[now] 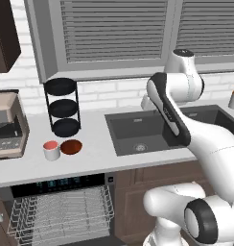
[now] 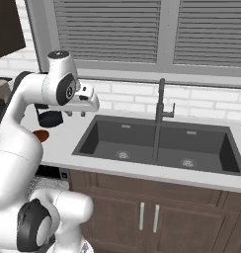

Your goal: Pick up the cup and bowl from the counter, place them in the dishwasher, and close the dishwasher door.

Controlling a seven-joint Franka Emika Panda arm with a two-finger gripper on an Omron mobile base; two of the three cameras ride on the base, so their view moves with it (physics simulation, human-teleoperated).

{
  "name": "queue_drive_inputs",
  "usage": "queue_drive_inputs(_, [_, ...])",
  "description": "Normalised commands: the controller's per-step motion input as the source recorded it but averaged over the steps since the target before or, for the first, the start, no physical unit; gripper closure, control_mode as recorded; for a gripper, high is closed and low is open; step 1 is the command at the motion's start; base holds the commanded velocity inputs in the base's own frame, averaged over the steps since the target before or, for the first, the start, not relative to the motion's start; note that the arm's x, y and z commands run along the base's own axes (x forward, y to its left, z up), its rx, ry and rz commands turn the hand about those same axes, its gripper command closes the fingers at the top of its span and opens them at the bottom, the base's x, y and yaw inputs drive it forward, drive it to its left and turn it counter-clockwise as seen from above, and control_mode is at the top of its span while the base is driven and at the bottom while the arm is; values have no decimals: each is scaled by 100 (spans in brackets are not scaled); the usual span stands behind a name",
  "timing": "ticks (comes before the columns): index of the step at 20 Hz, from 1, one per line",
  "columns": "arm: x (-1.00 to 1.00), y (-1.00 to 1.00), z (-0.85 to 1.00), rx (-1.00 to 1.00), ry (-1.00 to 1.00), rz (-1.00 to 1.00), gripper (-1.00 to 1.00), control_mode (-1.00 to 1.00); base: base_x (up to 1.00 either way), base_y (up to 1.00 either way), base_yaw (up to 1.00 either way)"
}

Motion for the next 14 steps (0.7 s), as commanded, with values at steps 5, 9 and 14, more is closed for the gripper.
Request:
queue_drive_inputs(5, [-46,0,0,0,-6,0,-100,-100,0,0,0])
queue_drive_inputs(9, [-67,1,0,0,-11,0,-100,-100,0,0,0])
queue_drive_inputs(14, [-69,0,-7,0,-2,0,-100,-100,0,0,0])
